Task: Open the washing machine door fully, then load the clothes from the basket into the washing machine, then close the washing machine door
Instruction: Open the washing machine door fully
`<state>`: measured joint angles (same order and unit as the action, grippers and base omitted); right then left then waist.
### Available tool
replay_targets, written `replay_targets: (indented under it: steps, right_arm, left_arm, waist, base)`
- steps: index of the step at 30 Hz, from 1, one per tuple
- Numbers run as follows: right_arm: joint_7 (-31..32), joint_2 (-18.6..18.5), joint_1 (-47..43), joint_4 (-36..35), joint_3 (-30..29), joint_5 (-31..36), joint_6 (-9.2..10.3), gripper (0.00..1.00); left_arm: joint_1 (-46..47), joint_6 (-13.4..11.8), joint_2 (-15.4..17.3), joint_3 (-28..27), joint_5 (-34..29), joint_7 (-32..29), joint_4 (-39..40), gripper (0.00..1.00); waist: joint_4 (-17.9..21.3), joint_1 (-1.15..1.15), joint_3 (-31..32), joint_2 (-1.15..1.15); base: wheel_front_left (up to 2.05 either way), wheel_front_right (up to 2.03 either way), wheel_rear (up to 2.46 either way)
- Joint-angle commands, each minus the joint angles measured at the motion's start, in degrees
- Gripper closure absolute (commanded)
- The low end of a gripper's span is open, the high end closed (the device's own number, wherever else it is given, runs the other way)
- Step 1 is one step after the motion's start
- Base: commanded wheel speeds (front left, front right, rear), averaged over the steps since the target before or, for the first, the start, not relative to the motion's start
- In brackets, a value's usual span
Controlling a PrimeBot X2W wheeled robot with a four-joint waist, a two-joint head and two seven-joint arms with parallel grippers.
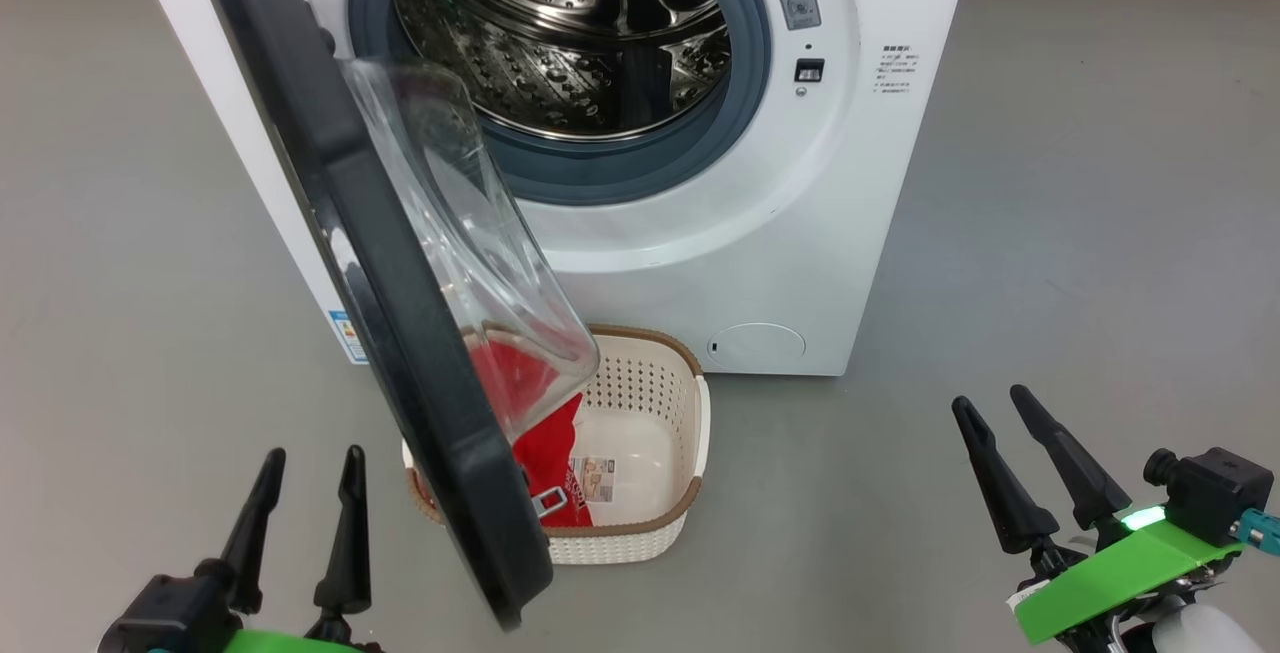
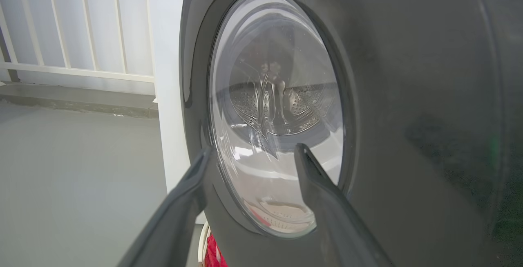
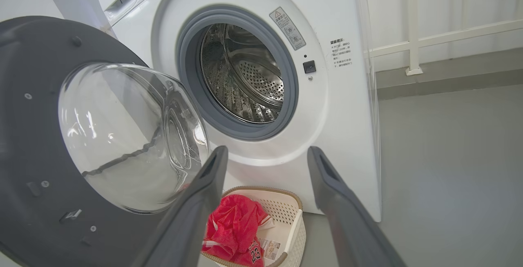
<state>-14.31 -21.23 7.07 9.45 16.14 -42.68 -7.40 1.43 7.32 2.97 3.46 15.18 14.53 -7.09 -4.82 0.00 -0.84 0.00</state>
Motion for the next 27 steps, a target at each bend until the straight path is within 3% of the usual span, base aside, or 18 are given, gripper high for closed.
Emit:
replay_targets:
  steps: [1, 11, 27]
  right_arm:
    - [-0.68, -0.69, -0.19, -1.53, 0.34, 0.99, -0.09, 0.00]
    - [-0.68, 0.92, -1.60, -2.01, -1.87, 6.95, -0.09, 0.00]
    - [-0.69, 1.71, -2.67, -2.45, -4.30, 9.95, -0.09, 0.00]
  left_arm:
    - [1.20, 0.17, 0.65, -1.94, -0.87, 0.47, 1.47, 0.00]
    - [0.90, 0.17, 0.64, -1.93, -0.69, 0.47, 1.27, 0.00]
    - [0.62, 0.17, 0.73, -2.00, -0.72, 0.47, 1.28, 0.00]
  waist:
    - [-0.04, 0.00, 0.05, 0.00]
    - [-0.11, 0.00, 0.22, 0.00]
    - [0.23, 0.00, 0.24, 0.00]
  base:
    - [0.00, 0.00, 0.00]
    - [0.00, 0.00, 0.00]
    - [0.00, 0.00, 0.00]
